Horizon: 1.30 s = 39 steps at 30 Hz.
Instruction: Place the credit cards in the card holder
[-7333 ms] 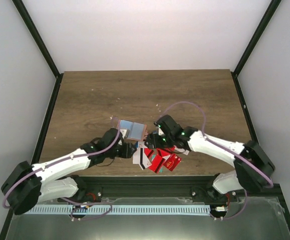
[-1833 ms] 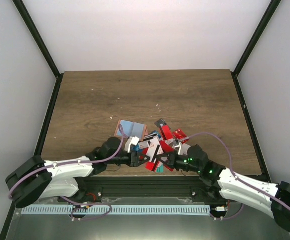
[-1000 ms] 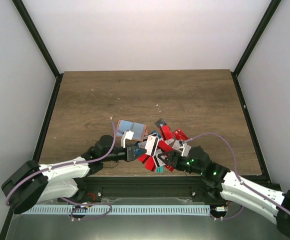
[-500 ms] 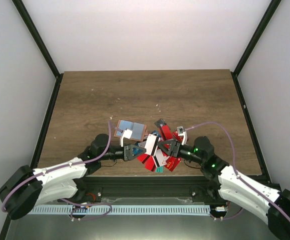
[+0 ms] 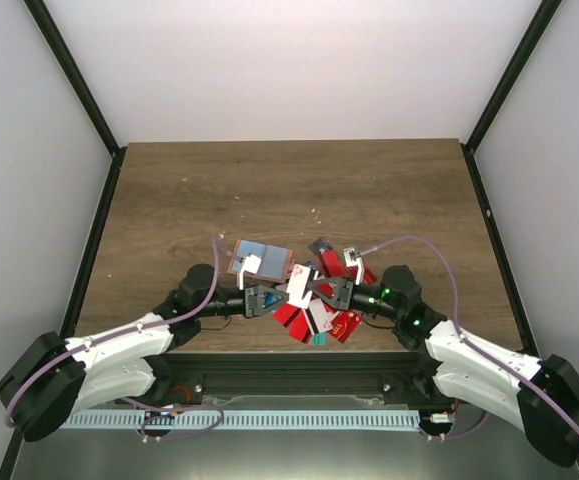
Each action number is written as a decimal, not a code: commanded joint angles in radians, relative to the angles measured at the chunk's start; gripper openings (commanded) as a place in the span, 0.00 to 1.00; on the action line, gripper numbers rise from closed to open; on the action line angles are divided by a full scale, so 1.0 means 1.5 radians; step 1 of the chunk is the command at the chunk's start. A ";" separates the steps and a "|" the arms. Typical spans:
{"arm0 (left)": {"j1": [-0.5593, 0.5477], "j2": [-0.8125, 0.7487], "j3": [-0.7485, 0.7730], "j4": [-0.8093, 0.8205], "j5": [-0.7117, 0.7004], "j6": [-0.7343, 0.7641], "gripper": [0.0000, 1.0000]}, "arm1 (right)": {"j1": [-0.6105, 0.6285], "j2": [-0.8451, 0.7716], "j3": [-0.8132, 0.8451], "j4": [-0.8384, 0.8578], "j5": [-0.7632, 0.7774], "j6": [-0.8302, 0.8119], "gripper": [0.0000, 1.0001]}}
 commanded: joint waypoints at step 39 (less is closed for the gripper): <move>0.301 0.394 0.378 -0.539 -0.333 0.335 0.39 | -0.068 0.704 0.555 -0.277 -0.083 -0.047 0.01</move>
